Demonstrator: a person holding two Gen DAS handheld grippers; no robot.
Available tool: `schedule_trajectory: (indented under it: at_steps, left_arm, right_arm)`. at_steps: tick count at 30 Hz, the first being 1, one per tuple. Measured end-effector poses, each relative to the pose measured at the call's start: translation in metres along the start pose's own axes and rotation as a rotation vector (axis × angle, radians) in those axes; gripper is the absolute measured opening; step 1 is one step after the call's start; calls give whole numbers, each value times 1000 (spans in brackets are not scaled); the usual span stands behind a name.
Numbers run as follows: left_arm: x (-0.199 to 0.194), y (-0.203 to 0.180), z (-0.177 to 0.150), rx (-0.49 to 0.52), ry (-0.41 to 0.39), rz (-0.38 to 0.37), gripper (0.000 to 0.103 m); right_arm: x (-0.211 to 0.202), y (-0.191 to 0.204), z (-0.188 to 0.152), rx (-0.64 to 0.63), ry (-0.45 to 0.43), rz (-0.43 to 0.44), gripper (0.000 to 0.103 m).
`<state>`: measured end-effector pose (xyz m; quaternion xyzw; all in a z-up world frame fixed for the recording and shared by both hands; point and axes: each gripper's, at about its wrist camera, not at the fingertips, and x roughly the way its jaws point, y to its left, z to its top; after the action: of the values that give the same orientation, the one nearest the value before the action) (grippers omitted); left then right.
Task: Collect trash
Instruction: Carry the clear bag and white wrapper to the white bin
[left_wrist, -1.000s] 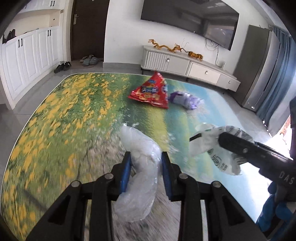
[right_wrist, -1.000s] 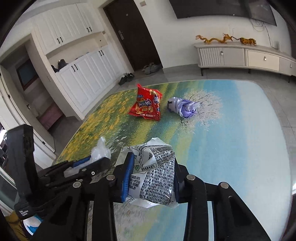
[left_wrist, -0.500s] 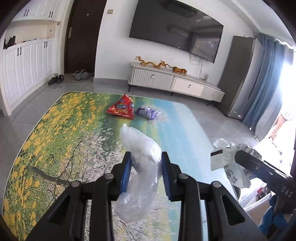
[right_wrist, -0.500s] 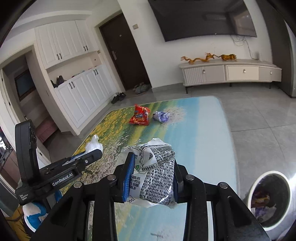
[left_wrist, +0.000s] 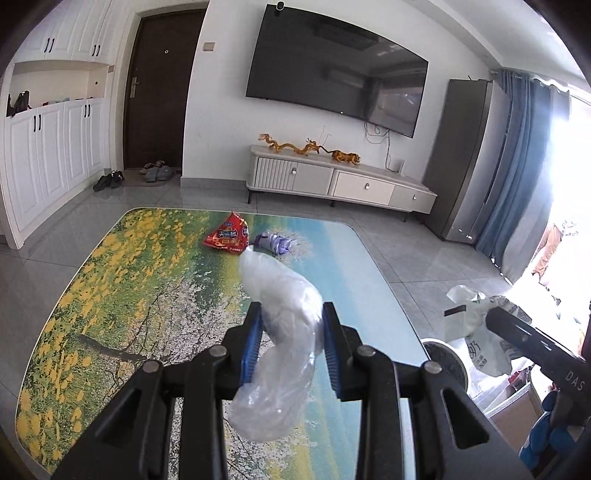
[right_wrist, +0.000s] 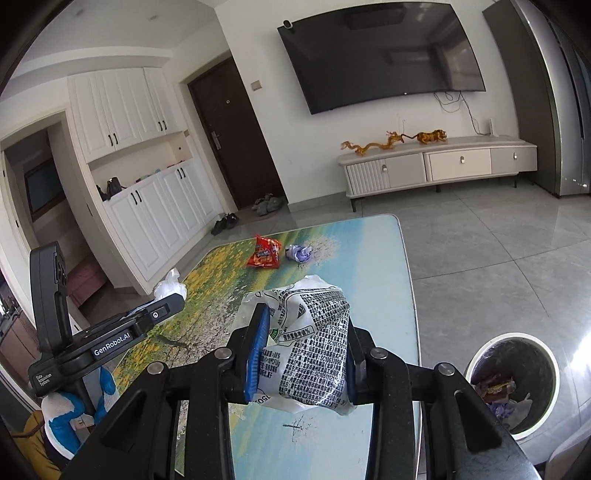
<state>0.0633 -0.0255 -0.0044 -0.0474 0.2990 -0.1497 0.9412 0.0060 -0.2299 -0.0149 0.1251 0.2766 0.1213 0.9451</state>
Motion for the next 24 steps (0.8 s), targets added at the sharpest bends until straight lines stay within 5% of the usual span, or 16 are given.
schedule_trajectory:
  at_steps: [13, 24]
  left_arm:
    - [5, -57, -3, 117, 50, -41, 29]
    - [84, -205, -18, 356, 228, -243, 30]
  right_arm:
    - [-34, -52, -11, 92, -85, -63, 34]
    - [-40, -190, -51, 296, -67, -285, 34]
